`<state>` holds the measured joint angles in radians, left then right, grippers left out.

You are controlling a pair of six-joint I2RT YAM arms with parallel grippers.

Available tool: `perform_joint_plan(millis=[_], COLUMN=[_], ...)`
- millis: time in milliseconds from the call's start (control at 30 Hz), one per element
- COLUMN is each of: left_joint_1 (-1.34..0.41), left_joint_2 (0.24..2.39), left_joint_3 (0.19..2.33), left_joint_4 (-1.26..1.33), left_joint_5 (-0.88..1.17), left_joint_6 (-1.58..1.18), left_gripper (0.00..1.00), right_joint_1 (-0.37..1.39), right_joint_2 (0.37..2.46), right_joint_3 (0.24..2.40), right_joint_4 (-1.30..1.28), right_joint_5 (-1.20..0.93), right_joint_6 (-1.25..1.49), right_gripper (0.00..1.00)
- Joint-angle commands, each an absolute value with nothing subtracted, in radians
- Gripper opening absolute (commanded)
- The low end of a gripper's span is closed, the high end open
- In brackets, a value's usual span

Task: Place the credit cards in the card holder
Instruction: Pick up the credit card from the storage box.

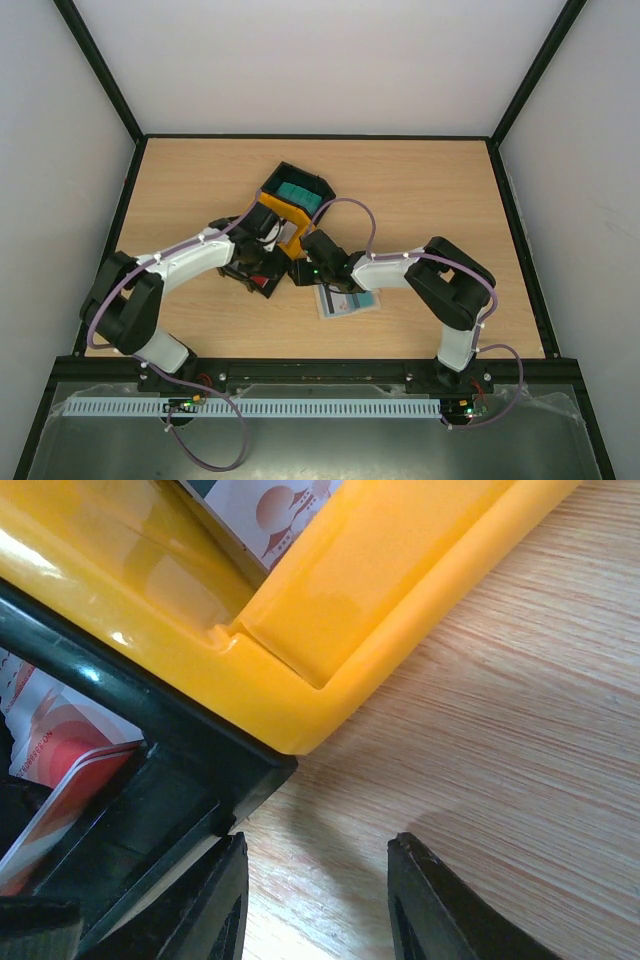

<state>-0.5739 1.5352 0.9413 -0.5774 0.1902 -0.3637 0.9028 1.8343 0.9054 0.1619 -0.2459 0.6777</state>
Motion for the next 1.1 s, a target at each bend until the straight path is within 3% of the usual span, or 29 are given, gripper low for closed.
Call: perform_joint_plan(millis=[0, 200, 500, 900, 1067], left_joint_1=[-0.579, -0.595, -0.605, -0.605, -0.605], left_joint_2=[1.569, 1.592, 1.532, 1.515, 1.49], left_joint_3=[0.928, 0.927, 0.931, 0.932, 0.937], left_joint_4=[-0.581, -0.58, -0.6, -0.625, -0.637], left_joint_5=[0.186, 0.198, 0.243, 0.238, 0.221], left_joint_6=[-0.362, -0.349, -0.326, -0.319, -0.324], left_gripper=[0.37, 0.37, 0.24, 0.23, 0.15], right_joint_1=[0.904, 0.904, 0.902, 0.902, 0.902], right_joint_2=[1.833, 1.827, 1.828, 1.836, 1.832], right_joint_3=[0.878, 0.875, 0.876, 0.885, 0.884], right_joint_4=[0.126, 0.124, 0.124, 0.118, 0.117], right_joint_5=[-0.191, -0.183, -0.179, -0.177, -0.175], right_joint_6=[0.682, 0.684, 0.69, 0.695, 0.696], right_gripper=[0.39, 0.39, 0.39, 0.39, 0.39])
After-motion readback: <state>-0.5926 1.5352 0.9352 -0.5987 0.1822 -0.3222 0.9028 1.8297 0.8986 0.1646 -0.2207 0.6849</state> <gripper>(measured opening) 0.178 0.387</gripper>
